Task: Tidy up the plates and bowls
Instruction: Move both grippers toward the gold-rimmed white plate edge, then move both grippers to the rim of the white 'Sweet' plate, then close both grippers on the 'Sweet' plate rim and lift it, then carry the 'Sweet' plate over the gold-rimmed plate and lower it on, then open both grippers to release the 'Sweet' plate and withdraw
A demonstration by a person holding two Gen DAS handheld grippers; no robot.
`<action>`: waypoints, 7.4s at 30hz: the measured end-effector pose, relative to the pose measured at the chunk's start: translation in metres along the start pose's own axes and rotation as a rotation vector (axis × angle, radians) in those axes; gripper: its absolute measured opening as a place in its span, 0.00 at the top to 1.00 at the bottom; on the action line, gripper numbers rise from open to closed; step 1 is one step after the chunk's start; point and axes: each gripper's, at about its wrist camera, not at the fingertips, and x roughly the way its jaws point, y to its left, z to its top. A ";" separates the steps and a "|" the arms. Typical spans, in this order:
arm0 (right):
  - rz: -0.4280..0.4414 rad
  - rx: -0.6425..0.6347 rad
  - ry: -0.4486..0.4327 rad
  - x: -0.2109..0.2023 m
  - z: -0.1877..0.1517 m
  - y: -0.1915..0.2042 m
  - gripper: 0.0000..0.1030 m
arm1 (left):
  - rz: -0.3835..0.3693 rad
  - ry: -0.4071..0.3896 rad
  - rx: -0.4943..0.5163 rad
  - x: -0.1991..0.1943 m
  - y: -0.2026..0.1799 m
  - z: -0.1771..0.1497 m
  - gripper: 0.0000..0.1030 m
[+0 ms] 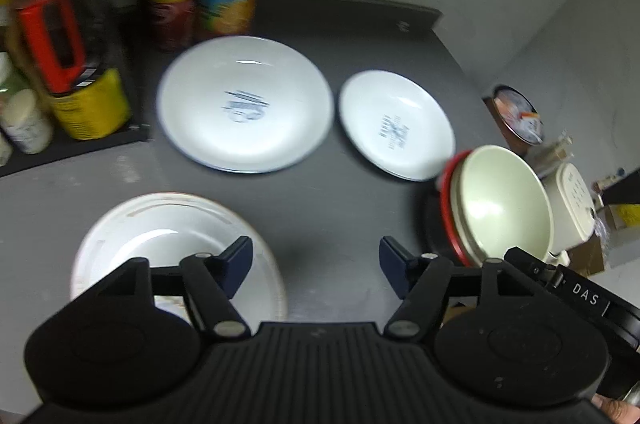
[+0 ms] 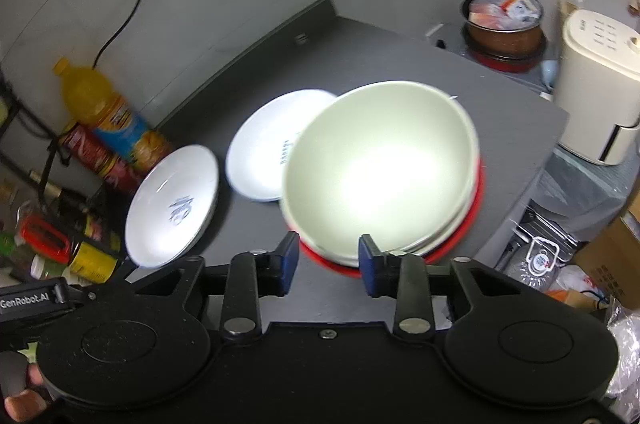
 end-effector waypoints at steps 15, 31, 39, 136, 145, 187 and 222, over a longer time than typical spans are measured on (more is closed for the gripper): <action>0.081 -0.215 0.059 -0.002 -0.015 0.061 0.30 | 0.070 -0.008 -0.096 -0.027 0.057 -0.020 0.20; 0.173 -0.405 0.136 0.016 -0.013 0.108 0.16 | 0.114 -0.016 -0.212 -0.035 0.096 -0.038 0.20; 0.228 -0.528 0.175 0.033 -0.004 0.142 0.16 | 0.154 -0.019 -0.313 -0.034 0.120 -0.035 0.20; 0.358 -0.584 0.391 0.234 0.124 0.153 0.93 | 0.014 -0.117 -0.884 0.109 0.173 0.046 0.91; 0.377 -0.528 0.349 0.193 0.112 0.146 0.93 | -0.072 -0.142 -0.840 0.076 0.184 0.039 0.93; 0.332 -0.314 0.257 0.080 -0.037 0.102 0.93 | -0.159 -0.003 -0.481 0.006 0.215 -0.071 0.96; 0.247 -0.298 0.285 0.088 -0.075 0.097 0.94 | 0.005 0.108 -0.437 0.019 0.216 -0.069 0.86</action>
